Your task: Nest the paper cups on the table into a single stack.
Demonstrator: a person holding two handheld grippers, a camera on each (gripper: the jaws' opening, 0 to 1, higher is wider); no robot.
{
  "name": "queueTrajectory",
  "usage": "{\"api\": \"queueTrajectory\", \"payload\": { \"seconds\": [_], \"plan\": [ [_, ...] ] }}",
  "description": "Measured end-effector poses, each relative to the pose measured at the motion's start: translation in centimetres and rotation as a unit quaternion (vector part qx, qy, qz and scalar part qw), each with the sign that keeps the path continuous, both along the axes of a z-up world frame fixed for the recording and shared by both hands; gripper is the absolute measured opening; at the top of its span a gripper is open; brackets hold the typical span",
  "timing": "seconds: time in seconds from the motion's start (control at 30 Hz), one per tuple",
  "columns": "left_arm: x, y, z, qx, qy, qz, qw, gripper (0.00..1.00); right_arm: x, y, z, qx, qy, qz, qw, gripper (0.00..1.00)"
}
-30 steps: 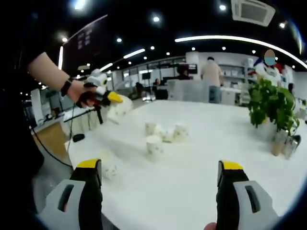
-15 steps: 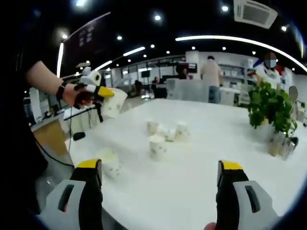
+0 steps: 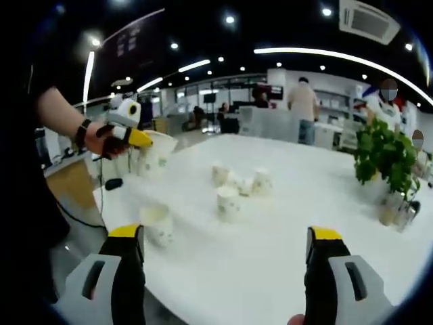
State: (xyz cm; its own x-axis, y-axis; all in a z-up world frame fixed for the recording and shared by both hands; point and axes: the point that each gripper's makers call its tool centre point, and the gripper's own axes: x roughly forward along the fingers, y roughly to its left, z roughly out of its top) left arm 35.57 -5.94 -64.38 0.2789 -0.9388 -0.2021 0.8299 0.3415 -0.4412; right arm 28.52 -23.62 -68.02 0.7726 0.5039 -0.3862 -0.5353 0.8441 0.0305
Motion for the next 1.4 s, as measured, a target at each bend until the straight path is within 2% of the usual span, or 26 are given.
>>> {"api": "queueTrajectory", "payload": {
  "seconds": [0.1, 0.17, 0.23, 0.4, 0.43, 0.47, 0.67, 0.87, 1.23, 1.4],
  "plan": [
    [-0.7, 0.0, 0.1, -0.007, -0.023, -0.005, 0.9997, 0.37, -0.2, 0.3, 0.0, 0.000, 0.004, 0.003, 1.0000, 0.98],
    [-1.0, 0.0, 0.2, -0.015, -0.020, -0.002, 0.9997, 0.37, -0.4, 0.5, 0.1, -0.005, 0.005, 0.005, 1.0000, 0.98],
    [-1.1, -0.1, 0.0, -0.016, -0.032, -0.004, 0.9993, 0.37, -0.5, 0.6, 0.4, -0.007, 0.005, 0.006, 0.9999, 0.98],
    [-1.3, -0.4, -0.1, -0.013, -0.098, -0.010, 0.9950, 0.37, -0.7, 0.5, 0.6, -0.010, 0.006, 0.005, 0.9999, 0.98],
    [-1.5, -0.6, -0.1, -0.014, -0.104, -0.012, 0.9944, 0.37, -0.7, 0.5, 0.5, -0.010, 0.007, 0.005, 0.9999, 0.98],
    [-1.7, -0.8, -0.3, -0.013, -0.102, -0.013, 0.9946, 0.37, -0.8, 0.6, 0.5, -0.011, 0.008, 0.005, 0.9999, 0.98],
    [-2.7, -1.5, -1.3, -0.004, -0.132, -0.034, 0.9906, 0.37, -1.3, 0.7, 0.4, -0.014, 0.014, 0.003, 0.9998, 0.98],
    [-4.1, -2.5, -1.9, -0.001, -0.141, -0.050, 0.9887, 0.36, -1.8, 0.9, 0.1, -0.016, 0.023, 0.002, 0.9996, 0.98],
    [-4.5, -2.3, -4.0, 0.013, -0.152, -0.053, 0.9868, 0.36, -1.7, 1.8, 0.0, -0.022, 0.034, 0.011, 0.9991, 0.98],
    [-5.1, -2.6, -5.1, 0.032, -0.174, -0.057, 0.9827, 0.36, -1.7, 2.1, 0.3, -0.030, 0.035, 0.017, 0.9988, 0.98]
  ]
}}
